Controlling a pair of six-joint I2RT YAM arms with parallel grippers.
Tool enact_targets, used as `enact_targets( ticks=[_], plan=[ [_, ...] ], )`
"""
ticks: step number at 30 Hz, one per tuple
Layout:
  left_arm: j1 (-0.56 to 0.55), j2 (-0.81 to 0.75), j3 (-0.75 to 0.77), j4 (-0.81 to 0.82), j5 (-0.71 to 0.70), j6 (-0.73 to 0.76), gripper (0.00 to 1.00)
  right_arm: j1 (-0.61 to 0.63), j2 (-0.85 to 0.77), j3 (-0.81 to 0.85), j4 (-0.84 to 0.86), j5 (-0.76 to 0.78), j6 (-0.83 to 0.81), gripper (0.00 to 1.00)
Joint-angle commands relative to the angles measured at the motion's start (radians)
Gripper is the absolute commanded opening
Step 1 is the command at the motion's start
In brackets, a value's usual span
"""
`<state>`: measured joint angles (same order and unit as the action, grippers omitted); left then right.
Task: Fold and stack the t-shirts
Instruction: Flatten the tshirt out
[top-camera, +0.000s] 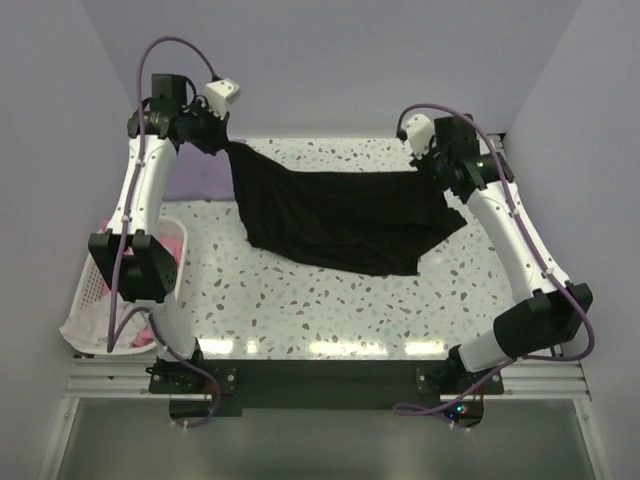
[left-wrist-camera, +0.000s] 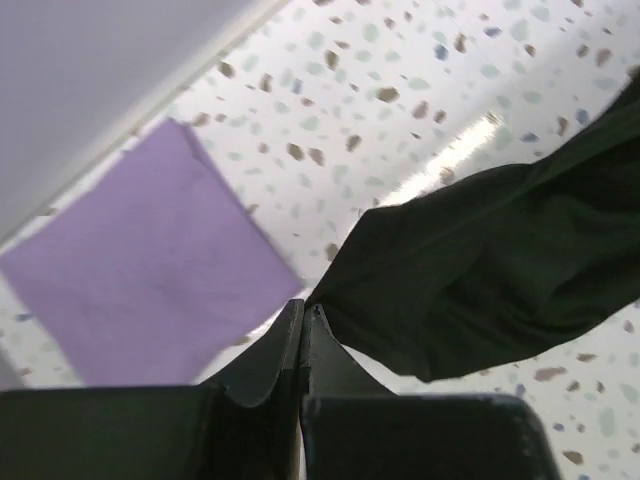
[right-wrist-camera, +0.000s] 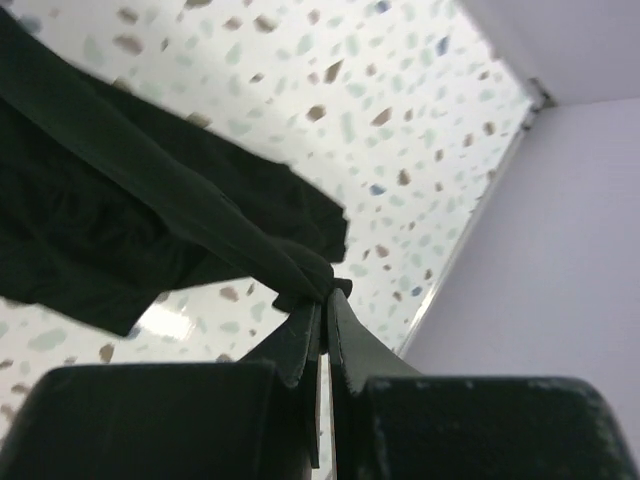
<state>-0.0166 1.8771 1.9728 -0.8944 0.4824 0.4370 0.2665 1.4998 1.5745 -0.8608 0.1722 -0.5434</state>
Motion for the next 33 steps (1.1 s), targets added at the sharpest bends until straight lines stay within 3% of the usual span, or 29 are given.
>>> enact_targets(
  ticks=[1, 7, 12, 19, 27, 33],
  plan=[
    [0.014, -0.084, 0.075, 0.070, -0.192, 0.019, 0.00, -0.036, -0.010, 0.116, 0.147, 0.081, -0.004, 0.00],
    [0.052, -0.288, -0.015, 0.340, -0.200, -0.058, 0.00, -0.092, -0.079, 0.206, 0.282, 0.110, 0.011, 0.00],
    [0.053, -0.424, -0.040, 0.445, -0.235, -0.113, 0.00, -0.095, -0.179, 0.254, 0.345, 0.115, 0.005, 0.00],
    [0.052, -0.679, -0.205, 0.664, -0.336, -0.153, 0.00, -0.095, -0.352, 0.213, 0.456, 0.153, -0.052, 0.00],
    [0.052, -0.929, -0.295, 0.718, -0.429, -0.106, 0.00, -0.095, -0.555, 0.202, 0.447, 0.133, -0.096, 0.00],
    [0.052, -0.951, -0.168, 0.684, -0.478, -0.049, 0.00, -0.096, -0.599, 0.211, 0.494, 0.139, -0.219, 0.00]
  ],
)
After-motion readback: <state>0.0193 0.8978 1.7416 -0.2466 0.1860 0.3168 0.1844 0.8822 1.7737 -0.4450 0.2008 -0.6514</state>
